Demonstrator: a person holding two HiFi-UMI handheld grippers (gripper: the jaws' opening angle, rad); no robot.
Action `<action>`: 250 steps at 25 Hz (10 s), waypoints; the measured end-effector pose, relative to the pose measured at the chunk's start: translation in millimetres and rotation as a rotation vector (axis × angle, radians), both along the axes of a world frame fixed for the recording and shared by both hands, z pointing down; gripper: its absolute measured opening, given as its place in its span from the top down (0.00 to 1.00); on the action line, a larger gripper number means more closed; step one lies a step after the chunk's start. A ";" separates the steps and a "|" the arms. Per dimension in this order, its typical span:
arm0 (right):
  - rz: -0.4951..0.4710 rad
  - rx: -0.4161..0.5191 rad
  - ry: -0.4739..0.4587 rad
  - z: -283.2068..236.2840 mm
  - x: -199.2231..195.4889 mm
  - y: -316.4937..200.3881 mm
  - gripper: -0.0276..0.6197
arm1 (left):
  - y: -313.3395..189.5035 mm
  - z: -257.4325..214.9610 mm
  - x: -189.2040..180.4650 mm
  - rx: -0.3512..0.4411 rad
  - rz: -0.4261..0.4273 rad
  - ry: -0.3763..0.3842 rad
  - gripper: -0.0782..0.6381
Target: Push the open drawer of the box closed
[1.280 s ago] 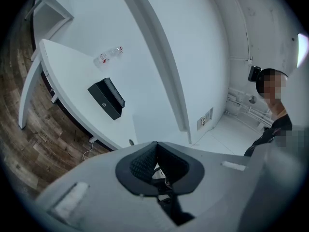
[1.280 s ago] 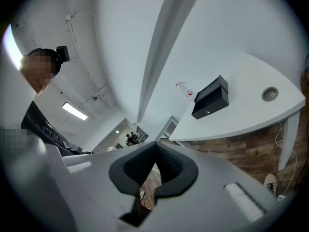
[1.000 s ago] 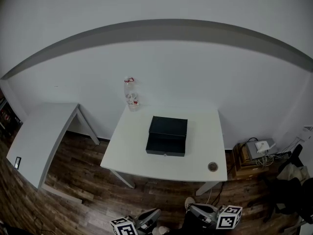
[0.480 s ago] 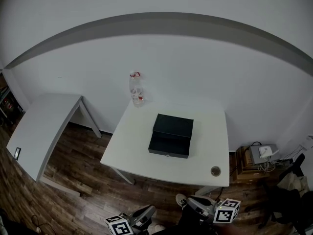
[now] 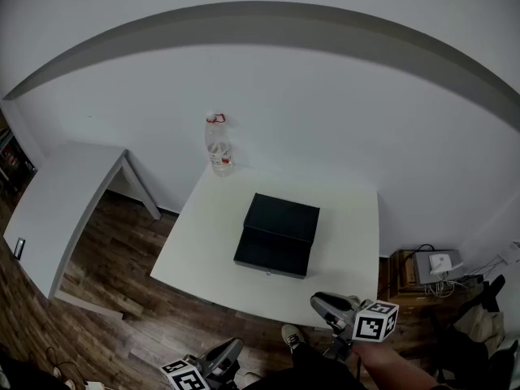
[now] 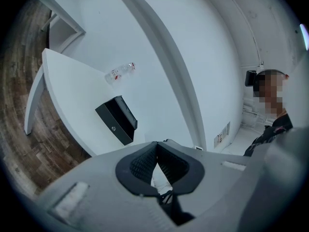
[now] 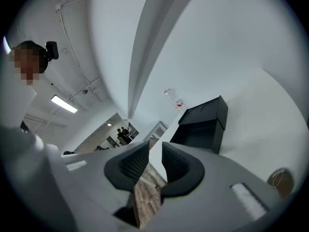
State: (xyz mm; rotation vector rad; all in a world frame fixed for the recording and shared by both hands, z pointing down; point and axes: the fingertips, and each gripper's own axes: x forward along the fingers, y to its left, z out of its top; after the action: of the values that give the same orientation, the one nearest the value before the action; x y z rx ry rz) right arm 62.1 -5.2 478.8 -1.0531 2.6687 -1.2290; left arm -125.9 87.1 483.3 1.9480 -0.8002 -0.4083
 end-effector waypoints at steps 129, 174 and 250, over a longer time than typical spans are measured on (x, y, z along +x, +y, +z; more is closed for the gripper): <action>0.077 -0.368 0.130 136.2 65.7 -278.1 0.78 | -309.2 172.5 108.1 -0.225 0.079 -0.832 0.79; 0.065 -0.375 0.124 136.9 66.1 -278.5 0.77 | -312.0 175.0 104.5 -0.201 0.024 -0.747 0.72; -0.051 -0.188 -0.311 8.3 -86.0 207.6 0.96 | 107.0 49.9 -24.4 -0.088 0.252 -0.077 0.89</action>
State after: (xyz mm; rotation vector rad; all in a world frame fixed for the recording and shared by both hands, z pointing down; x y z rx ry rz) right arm -23.8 202.4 487.1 -0.7387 2.3956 -1.5345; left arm -150.3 194.1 533.2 1.9603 -0.6001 -0.1457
